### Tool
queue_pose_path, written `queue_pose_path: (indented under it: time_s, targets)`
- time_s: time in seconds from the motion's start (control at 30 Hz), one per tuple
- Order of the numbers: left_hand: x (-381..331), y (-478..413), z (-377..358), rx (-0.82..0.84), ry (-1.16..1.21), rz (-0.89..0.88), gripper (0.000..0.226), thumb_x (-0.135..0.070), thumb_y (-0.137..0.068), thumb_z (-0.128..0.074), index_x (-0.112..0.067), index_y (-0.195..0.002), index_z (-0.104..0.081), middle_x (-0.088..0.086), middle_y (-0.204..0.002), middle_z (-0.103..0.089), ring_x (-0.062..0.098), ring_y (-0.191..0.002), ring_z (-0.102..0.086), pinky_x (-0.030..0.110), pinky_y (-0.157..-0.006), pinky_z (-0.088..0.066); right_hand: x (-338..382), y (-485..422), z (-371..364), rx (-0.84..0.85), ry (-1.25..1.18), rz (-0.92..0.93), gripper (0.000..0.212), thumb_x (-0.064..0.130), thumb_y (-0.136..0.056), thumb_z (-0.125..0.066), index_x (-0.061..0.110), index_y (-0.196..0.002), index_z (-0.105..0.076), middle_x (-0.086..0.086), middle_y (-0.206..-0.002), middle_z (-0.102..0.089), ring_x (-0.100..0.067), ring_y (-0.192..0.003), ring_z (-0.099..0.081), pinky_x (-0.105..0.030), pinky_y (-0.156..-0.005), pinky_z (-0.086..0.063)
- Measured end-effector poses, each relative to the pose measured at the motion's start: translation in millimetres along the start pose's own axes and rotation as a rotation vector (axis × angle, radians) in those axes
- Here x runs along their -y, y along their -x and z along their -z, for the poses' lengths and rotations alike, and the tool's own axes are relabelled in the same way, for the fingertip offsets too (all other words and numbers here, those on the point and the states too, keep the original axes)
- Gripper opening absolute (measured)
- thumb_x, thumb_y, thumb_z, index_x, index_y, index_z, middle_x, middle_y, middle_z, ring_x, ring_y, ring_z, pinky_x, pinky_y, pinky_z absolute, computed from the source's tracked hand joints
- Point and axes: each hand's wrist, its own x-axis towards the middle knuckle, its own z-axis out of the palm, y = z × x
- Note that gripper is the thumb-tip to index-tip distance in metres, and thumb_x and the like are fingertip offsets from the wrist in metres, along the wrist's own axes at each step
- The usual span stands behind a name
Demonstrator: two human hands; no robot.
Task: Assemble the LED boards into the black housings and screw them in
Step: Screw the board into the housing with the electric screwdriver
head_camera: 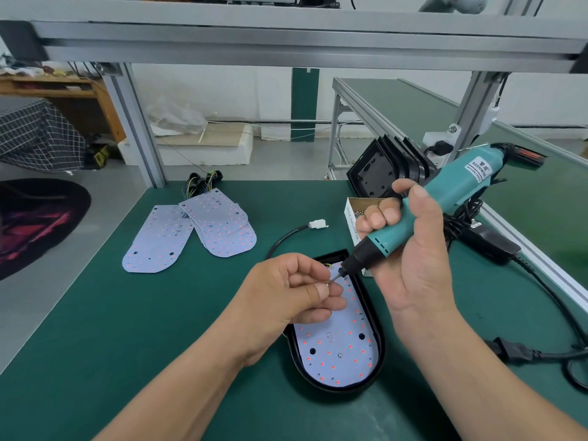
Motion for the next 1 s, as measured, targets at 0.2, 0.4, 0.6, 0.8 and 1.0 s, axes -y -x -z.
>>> queue_pose_path:
  time_s: [0.2, 0.4, 0.6, 0.8, 1.0]
  targets:
    - [5.3, -1.6, 1.7, -0.1, -0.11, -0.076, 0.014, 0.004, -0.1, -0.066, -0.008, -0.106, -0.071, 0.01, -0.099, -0.082, 0.027, -0.095, -0.081, 0.026, -0.074, -0.063, -6.7, 1.5, -2.2, -0.029, 0.05, 0.005, 0.021, 0.037, -0.105, -0.062, 0.017, -0.11, -0.061, 0.001, -0.076, -0.051, -0.016, -0.069, -0.052, -0.031, -0.074, -0.05]
    - [7.5, -3.4, 2.8, -0.124, -0.157, -0.1, 0.023, 0.003, -0.101, -0.064, -0.016, -0.111, -0.073, 0.005, -0.101, -0.082, 0.024, -0.096, -0.081, 0.027, -0.076, -0.064, -11.3, 2.0, -0.7, -0.101, 0.024, 0.005, 0.028, 0.043, -0.101, -0.065, 0.017, -0.11, -0.059, 0.001, -0.076, -0.051, -0.016, -0.07, -0.054, -0.031, -0.073, -0.051]
    - [7.0, -3.6, -0.4, -0.113, -0.138, -0.108, 0.029, 0.004, -0.101, -0.064, -0.018, -0.118, -0.071, 0.002, -0.103, -0.082, 0.022, -0.097, -0.081, 0.026, -0.077, -0.063, -13.5, 1.0, 2.5, -0.157, -0.025, -0.011, 0.029, 0.045, -0.101, -0.066, 0.017, -0.108, -0.059, 0.002, -0.076, -0.052, -0.014, -0.069, -0.054, -0.029, -0.073, -0.051]
    - [-2.9, -3.3, 11.8, -0.225, -0.168, -0.192, 0.025, -0.01, -0.098, -0.071, -0.024, -0.12, -0.072, -0.005, -0.108, -0.08, 0.015, -0.086, -0.079, 0.028, -0.067, -0.063, -12.6, 0.7, 4.2, -0.163, -0.044, -0.006, 0.028, 0.044, -0.102, -0.066, 0.017, -0.107, -0.06, 0.001, -0.076, -0.052, -0.015, -0.07, -0.053, -0.03, -0.076, -0.049]
    - [-8.3, -2.3, 41.4, -0.335, -0.691, 0.108, 0.039, -0.057, -0.082, -0.061, -0.043, -0.118, -0.06, -0.02, -0.078, -0.067, 0.006, -0.06, -0.066, 0.04, -0.062, -0.062, -6.5, -1.9, 5.6, -0.185, -0.043, 0.009, 0.025, 0.041, -0.104, -0.064, 0.016, -0.106, -0.061, 0.001, -0.077, -0.05, -0.016, -0.072, -0.051, -0.032, -0.079, -0.048]
